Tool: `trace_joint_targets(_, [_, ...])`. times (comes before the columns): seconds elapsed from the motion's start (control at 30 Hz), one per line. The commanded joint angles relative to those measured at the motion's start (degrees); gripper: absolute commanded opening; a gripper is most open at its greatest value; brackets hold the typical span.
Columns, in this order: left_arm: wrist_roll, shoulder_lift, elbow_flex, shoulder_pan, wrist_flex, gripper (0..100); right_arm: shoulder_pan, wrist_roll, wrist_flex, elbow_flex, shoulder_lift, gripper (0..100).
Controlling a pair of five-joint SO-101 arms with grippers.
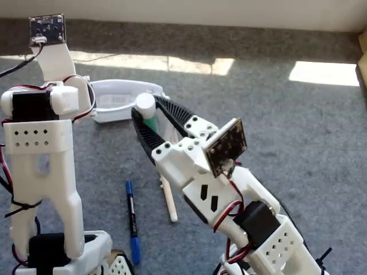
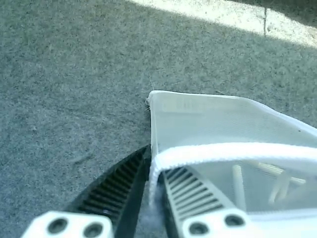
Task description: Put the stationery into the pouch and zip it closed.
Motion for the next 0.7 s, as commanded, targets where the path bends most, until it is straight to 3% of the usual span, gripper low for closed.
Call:
trace_joint_targets(0.0, [0.26,0.13,-1.98,-0.48,0.09,1,-0.84,-0.35,-6.73,-3.91,1.54,4.0])
trace_joint_targets(0.67, [0.26,0.13,-1.98,-0.48,0.09,1,1.19,-0.18,-40.84,-3.74,26.07,4.0])
